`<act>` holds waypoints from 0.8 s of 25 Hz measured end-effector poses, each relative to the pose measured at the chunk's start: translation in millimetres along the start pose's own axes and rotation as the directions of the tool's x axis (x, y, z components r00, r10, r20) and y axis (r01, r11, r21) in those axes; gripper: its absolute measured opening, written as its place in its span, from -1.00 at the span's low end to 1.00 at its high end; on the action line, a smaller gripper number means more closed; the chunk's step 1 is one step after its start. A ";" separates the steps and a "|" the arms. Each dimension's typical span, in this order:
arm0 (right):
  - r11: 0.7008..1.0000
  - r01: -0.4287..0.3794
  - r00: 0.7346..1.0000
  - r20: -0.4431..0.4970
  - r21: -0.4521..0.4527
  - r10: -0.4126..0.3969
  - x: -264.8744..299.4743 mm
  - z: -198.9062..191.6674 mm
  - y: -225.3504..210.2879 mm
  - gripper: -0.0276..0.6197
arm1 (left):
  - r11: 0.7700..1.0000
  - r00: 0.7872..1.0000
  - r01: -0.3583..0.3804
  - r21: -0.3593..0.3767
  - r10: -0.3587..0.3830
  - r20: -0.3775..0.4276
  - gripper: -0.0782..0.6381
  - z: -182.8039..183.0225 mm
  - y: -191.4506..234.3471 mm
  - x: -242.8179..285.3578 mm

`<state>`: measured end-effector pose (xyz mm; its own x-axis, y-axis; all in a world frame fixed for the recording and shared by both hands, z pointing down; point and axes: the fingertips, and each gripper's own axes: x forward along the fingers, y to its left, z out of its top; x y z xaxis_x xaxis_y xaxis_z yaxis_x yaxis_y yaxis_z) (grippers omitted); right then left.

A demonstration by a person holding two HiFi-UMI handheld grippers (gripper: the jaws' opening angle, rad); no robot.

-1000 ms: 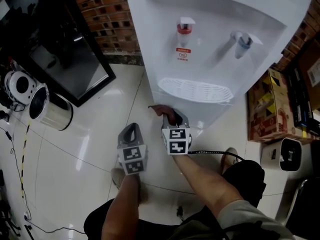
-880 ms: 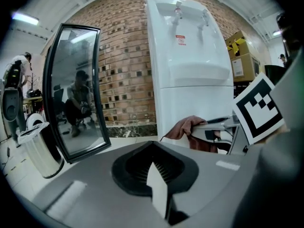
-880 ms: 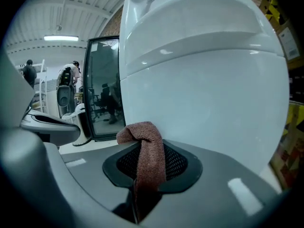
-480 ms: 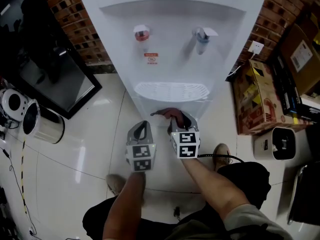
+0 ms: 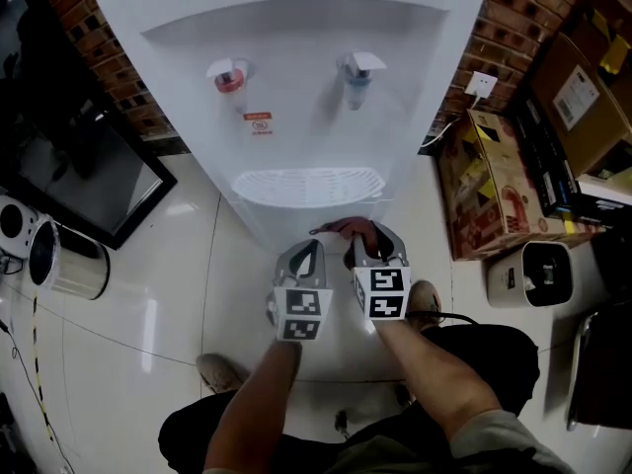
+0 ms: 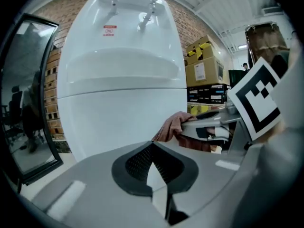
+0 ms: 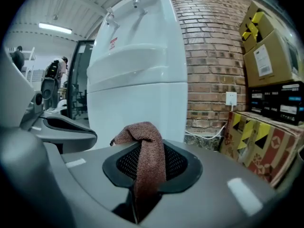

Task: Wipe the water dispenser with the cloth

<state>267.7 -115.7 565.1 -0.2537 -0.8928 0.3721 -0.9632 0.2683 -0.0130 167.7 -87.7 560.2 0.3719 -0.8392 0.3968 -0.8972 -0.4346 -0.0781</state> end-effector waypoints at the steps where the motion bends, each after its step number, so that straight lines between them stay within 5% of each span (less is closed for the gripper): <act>1: 1.000 0.020 1.000 -0.003 0.007 -0.020 -1.6 -2.0 -8.8 -0.60 | 1.000 1.000 0.015 0.004 -0.015 0.004 -0.78 1.3 -6.1 2.6; 13: 0.993 0.101 0.995 -0.019 0.059 -0.100 -1.5 -18.7 -50.9 -0.60 | 0.999 0.999 0.043 0.006 -0.043 -0.028 -0.78 -15.5 -15.8 12.9; 17: 0.991 0.125 0.992 0.000 -0.038 -0.125 -7.1 -15.1 -43.4 -0.60 | 1.000 0.999 -0.020 0.005 0.020 -0.047 -0.78 -30.1 9.6 6.4; 20: 0.991 0.037 0.999 0.002 -0.129 -0.037 -5.9 -20.3 2.5 -0.61 | 0.991 0.988 -0.130 -0.011 0.129 -0.088 -0.78 -55.4 44.6 -5.9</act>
<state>268.6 -102.5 581.7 -0.2178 -0.9030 0.3704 -0.9526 0.2793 0.1208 112.3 -84.0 605.0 0.2310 -0.8561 0.4622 -0.9405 -0.3182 -0.1194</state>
